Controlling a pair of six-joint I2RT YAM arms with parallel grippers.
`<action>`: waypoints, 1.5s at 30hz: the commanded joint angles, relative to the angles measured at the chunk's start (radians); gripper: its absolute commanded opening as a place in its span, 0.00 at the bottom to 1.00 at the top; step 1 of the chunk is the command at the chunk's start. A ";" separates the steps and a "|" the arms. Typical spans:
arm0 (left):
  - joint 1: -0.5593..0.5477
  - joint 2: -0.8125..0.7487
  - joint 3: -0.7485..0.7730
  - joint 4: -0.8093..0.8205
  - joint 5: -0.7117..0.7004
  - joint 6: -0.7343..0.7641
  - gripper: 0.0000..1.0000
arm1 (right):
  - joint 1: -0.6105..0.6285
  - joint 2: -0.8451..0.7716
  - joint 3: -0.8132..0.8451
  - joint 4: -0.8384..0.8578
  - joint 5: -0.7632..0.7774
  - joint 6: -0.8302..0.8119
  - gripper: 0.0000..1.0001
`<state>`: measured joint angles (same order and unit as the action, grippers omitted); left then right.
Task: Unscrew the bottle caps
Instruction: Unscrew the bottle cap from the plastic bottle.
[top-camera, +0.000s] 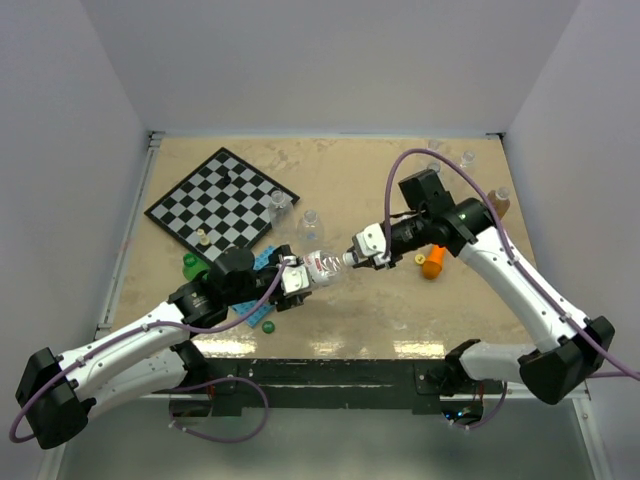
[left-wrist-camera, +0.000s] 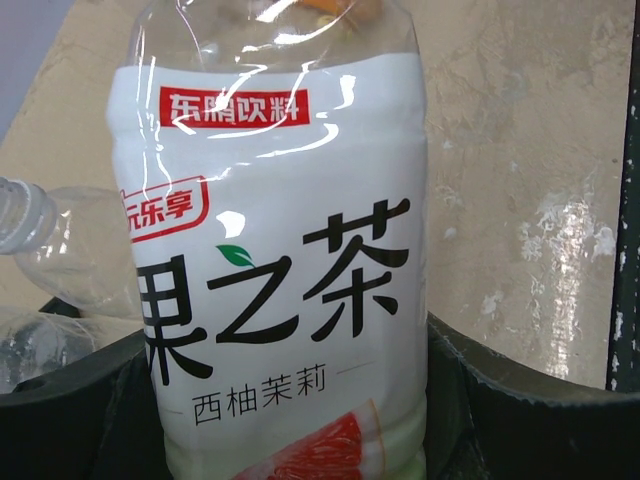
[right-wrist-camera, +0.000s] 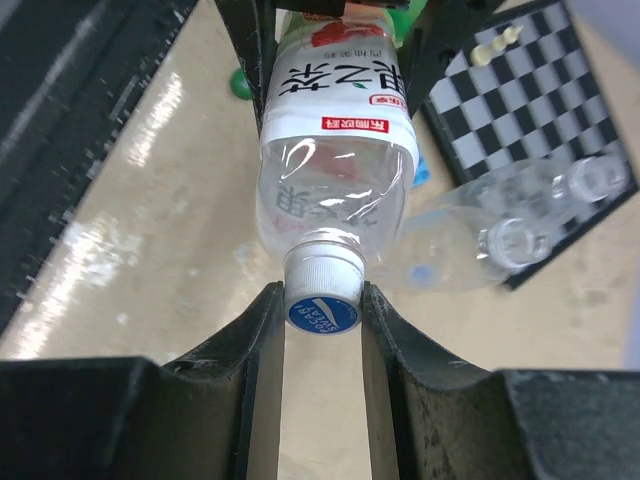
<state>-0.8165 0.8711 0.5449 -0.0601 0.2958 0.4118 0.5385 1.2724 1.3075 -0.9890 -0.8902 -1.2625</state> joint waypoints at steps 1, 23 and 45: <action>0.004 -0.004 0.004 0.031 -0.003 -0.013 0.00 | -0.002 -0.131 -0.019 0.028 0.132 -0.335 0.00; 0.004 -0.007 0.006 0.032 0.002 -0.011 0.00 | -0.084 -0.286 -0.146 0.107 -0.038 -0.220 0.68; 0.004 -0.023 0.009 0.029 -0.018 -0.015 0.00 | -0.149 -0.237 -0.172 0.357 -0.019 0.799 0.98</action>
<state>-0.8139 0.8700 0.5449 -0.0509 0.2832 0.4038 0.3923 0.9779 1.1049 -0.6456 -0.8837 -0.5957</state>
